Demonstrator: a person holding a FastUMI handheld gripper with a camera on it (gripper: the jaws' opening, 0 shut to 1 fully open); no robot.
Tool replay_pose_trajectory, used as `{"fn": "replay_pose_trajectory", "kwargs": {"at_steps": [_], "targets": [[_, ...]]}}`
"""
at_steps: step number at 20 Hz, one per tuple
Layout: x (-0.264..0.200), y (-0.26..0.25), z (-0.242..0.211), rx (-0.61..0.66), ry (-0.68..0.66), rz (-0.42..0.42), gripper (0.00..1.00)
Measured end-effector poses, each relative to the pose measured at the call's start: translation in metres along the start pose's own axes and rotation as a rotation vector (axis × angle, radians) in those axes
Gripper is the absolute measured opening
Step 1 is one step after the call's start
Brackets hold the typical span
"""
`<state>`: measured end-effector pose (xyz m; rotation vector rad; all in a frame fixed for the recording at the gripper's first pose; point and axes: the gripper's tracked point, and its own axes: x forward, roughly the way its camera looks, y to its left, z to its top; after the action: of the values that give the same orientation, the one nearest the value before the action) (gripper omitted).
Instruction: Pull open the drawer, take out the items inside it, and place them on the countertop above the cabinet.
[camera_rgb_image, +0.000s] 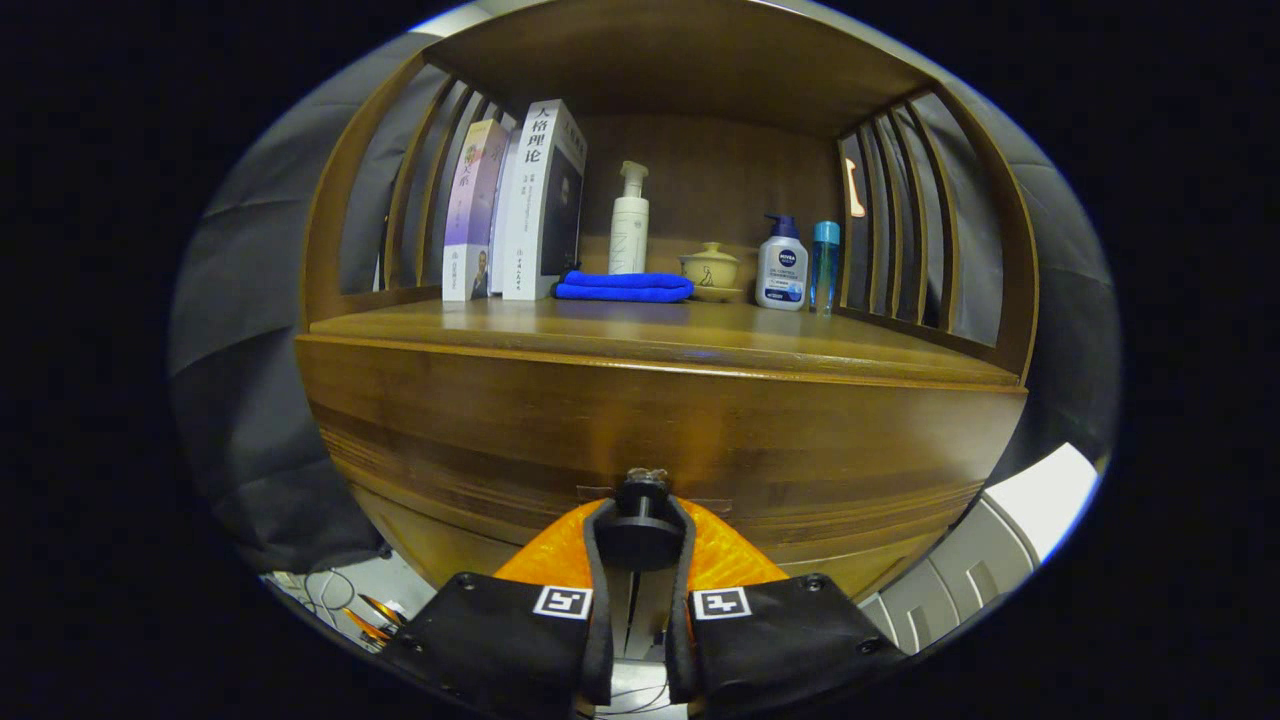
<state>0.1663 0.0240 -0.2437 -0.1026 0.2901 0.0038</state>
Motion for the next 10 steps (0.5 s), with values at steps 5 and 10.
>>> {"fn": "replay_pose_trajectory", "kwargs": {"at_steps": [5, 10], "targets": [[-0.008, 0.002, -0.007, -0.007, 0.002, 0.004, 0.23], [-0.028, 0.002, -0.013, -0.019, -0.003, -0.005, 0.23]]}}
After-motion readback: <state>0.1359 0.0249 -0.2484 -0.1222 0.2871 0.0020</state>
